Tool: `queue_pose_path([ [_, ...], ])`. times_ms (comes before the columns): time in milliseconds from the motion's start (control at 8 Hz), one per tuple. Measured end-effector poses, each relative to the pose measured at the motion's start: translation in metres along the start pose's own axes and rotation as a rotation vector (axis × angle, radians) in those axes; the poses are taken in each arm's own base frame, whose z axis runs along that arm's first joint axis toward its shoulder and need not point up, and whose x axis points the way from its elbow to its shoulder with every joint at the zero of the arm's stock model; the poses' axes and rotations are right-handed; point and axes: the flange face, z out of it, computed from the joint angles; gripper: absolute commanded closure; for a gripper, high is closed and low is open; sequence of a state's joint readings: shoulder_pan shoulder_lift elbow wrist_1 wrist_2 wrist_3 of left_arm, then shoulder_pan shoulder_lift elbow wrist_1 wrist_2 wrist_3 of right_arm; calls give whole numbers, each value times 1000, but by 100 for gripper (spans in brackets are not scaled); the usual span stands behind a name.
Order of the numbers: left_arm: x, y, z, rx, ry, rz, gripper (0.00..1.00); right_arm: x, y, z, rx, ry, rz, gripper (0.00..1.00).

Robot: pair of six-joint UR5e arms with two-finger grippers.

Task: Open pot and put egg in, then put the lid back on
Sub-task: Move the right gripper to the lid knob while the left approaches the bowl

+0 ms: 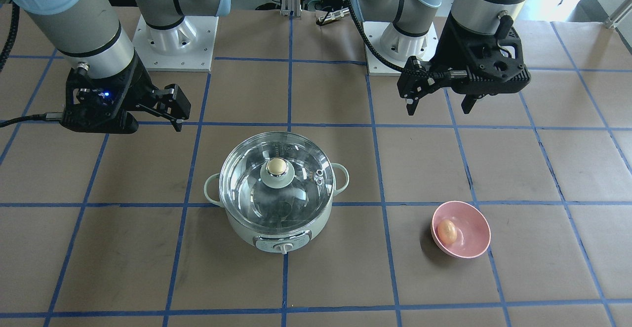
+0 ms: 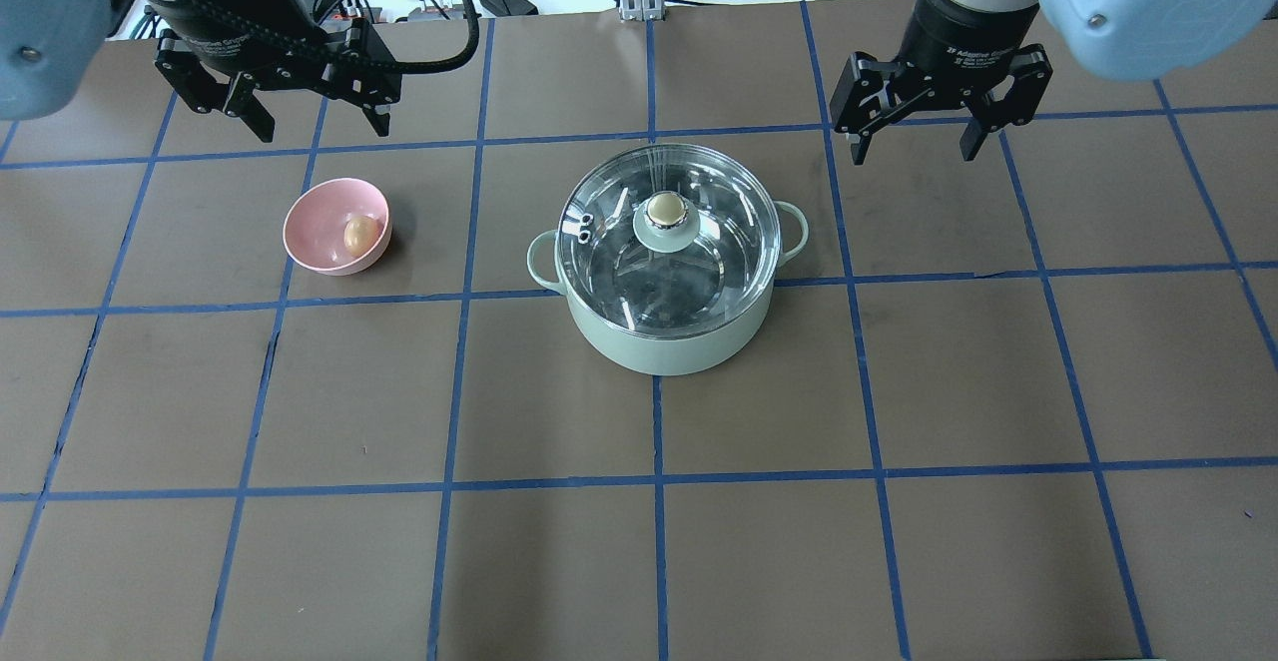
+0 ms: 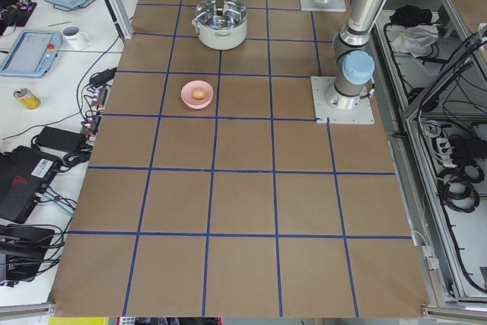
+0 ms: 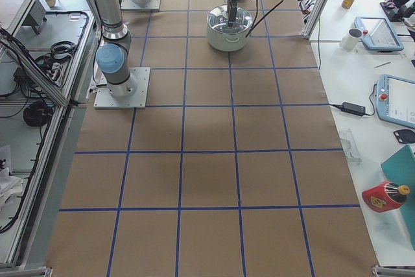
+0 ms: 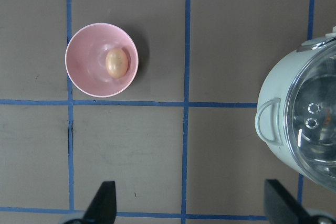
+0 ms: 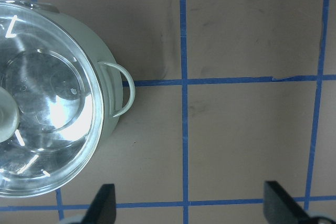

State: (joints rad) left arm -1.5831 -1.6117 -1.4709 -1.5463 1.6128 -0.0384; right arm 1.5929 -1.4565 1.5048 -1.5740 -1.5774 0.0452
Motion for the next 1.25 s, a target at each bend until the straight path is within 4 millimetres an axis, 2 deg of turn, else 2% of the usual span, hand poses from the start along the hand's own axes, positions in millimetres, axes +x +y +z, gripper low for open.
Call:
queue_pose_path([
  [375, -1, -2, 1, 4, -2, -1, 0, 0, 0, 1, -1, 2, 2, 0],
  [500, -3, -11, 6, 25, -4, -16, 0, -2, -1, 1, 5, -3, 7, 0],
  [625, -10, -24, 19, 26, -7, -27, 0, -10, -3, -1, 33, -10, 31, 0],
  [750, -20, -40, 38, 13, -9, -25, 0, -30, -5, 1, 54, -29, 68, 0],
  [1000, -37, -72, 81, -1, -16, -10, 0, -96, -8, 19, 87, -50, 75, 0],
  [1125, -53, -87, 104, -10, -34, -10, 0, -126, -6, 29, 99, -57, 56, 0],
  [1250, -74, -98, 124, -27, -50, 14, 0, -149, -3, 39, 102, -60, 44, 0],
])
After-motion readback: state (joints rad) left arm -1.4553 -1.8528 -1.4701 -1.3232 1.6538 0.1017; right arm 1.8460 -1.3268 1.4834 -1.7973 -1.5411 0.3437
